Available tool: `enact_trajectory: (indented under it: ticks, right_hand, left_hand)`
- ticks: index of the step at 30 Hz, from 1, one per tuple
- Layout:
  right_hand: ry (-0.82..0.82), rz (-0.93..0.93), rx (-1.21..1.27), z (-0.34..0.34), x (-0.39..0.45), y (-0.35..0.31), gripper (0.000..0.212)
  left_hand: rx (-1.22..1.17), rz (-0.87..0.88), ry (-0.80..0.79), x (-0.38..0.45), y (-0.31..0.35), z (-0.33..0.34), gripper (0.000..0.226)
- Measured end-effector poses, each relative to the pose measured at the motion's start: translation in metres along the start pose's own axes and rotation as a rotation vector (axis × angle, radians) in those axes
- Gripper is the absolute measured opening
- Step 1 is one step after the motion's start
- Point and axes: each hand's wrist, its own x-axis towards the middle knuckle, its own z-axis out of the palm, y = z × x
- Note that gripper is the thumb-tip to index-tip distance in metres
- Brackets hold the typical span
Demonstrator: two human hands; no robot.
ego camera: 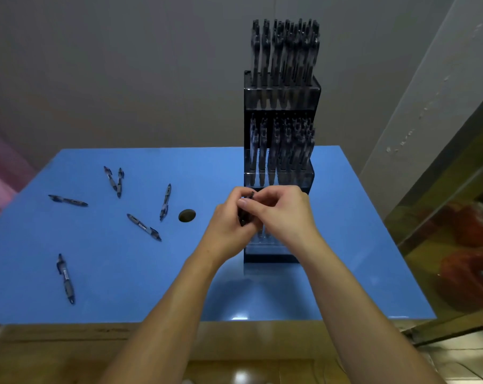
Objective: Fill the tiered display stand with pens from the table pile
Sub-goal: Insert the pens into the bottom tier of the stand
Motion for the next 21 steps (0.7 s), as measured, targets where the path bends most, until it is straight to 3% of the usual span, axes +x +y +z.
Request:
enact_trajectory:
  ticks: [6,9,14,21]
  right_hand:
    - [0.072,-0.055,0.039,0.009,0.0,-0.006,0.005]
    - [0.19,-0.079,0.139,0.002,0.003,-0.01,0.017]
    - [0.372,-0.092,0.245,-0.022,0.007,-0.02,0.012]
    - [0.467,-0.05,0.112,-0.029,0.004,-0.015,0.015]
  left_hand:
    - [0.053,0.004,0.034,0.008,-0.007,-0.006,0.023]
    - [0.1,-0.032,0.061,0.012,-0.018,-0.01,0.02]
    - [0.037,-0.116,0.104,0.012,-0.034,-0.018,0.022]
    - [-0.031,-0.135,0.225,0.015,-0.035,-0.026,0.021]
